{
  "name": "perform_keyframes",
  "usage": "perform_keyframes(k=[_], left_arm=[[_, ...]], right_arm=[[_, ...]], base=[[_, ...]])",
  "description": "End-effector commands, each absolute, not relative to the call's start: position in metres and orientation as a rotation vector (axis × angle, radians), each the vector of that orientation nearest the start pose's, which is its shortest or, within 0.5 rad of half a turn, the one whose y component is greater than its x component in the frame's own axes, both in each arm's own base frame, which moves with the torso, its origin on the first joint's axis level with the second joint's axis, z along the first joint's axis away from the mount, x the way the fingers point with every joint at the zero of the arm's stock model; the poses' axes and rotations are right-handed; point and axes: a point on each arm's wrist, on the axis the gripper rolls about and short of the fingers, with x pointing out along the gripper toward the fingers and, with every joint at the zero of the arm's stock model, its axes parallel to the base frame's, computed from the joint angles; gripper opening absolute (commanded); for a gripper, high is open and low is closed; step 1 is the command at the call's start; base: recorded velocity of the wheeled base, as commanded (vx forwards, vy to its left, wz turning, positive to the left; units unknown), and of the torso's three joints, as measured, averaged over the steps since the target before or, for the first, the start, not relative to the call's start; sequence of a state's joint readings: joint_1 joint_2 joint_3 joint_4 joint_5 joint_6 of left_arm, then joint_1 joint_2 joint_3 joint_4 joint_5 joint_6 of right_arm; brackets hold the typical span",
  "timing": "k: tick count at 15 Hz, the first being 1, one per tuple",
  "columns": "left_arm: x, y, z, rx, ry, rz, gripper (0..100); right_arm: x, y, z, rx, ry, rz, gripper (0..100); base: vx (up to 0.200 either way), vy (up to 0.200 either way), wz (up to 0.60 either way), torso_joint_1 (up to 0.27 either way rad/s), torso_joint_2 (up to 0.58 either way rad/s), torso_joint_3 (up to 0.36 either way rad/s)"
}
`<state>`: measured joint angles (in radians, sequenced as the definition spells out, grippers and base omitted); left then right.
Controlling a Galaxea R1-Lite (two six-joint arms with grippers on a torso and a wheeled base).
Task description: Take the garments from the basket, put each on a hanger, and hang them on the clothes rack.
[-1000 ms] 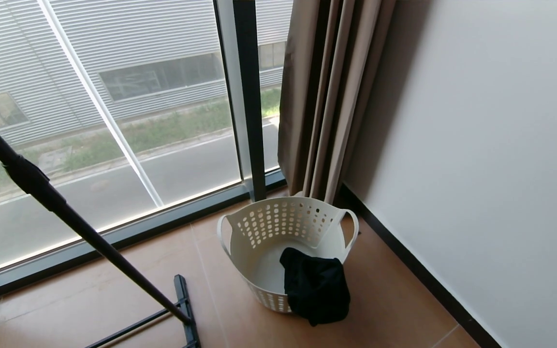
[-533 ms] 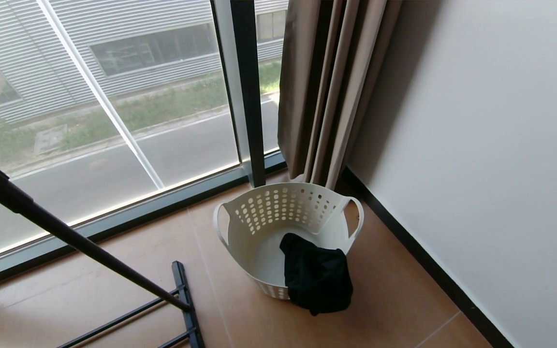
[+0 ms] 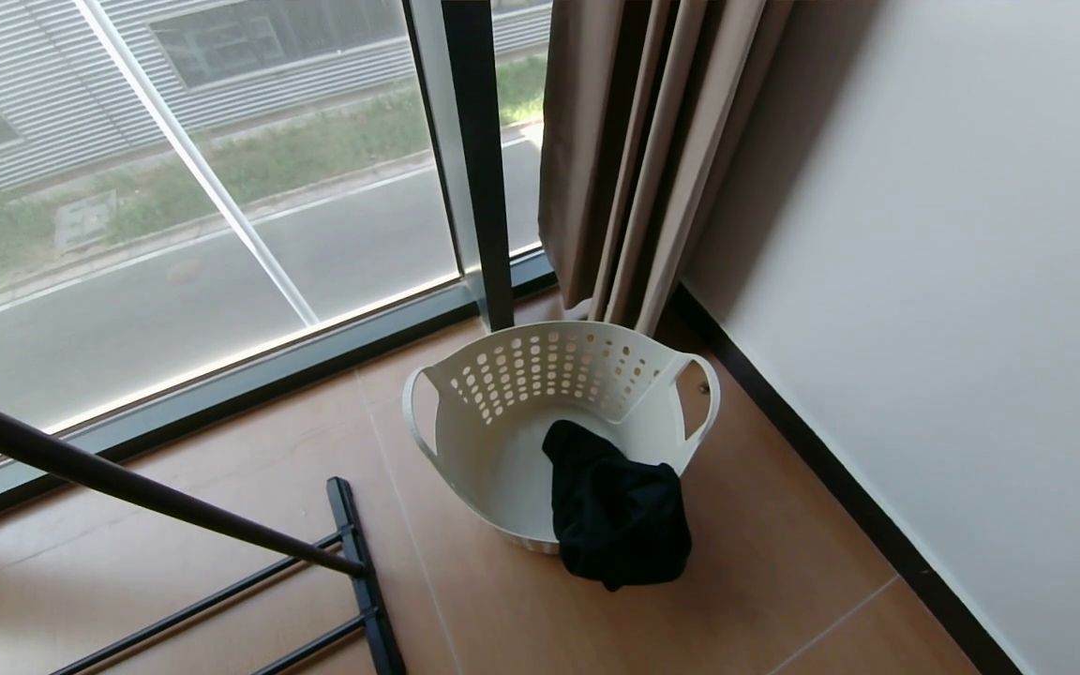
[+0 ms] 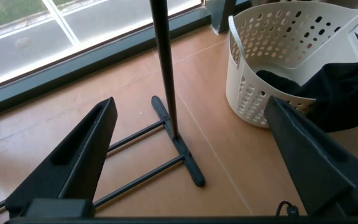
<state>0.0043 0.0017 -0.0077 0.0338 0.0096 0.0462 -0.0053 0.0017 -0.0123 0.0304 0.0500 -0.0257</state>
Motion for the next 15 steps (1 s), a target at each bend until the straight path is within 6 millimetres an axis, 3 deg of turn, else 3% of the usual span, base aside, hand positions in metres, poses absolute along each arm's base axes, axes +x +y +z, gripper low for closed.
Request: perform_keyframes(k=[1, 6, 11, 15], left_arm=[[-0.0232, 0.0001, 0.0742, 0.046, 0.029, 0.013, 100], [-0.0233, 0.0002, 0.0742, 0.04, 0.028, 0.019, 100], [-0.0233, 0.0002, 0.0742, 0.038, 0.028, 0.016, 100], [-0.0233, 0.0002, 0.0742, 0.029, 0.028, 0.016, 100]], right_arm=[[-0.0235, 0.0013, 0.076, -0.024, 0.019, 0.045, 100], [-0.0234, 0.0011, 0.0759, -0.019, 0.018, 0.04, 100], [-0.0236, 0.0023, 0.0753, -0.075, 0.023, 0.091, 100], [-0.0176, 0.0039, 0.0851, -0.124, 0.074, 0.249, 100]], base=[[0.0, 0.0, 0.0, 0.002, 0.0, -0.193], [0.0, 0.0, 0.0, 0.005, 0.0, -0.184], [0.0, 0.0, 0.0, 0.0, 0.0, -0.015], [0.0, 0.0, 0.0, 0.0, 0.0, 0.0]])
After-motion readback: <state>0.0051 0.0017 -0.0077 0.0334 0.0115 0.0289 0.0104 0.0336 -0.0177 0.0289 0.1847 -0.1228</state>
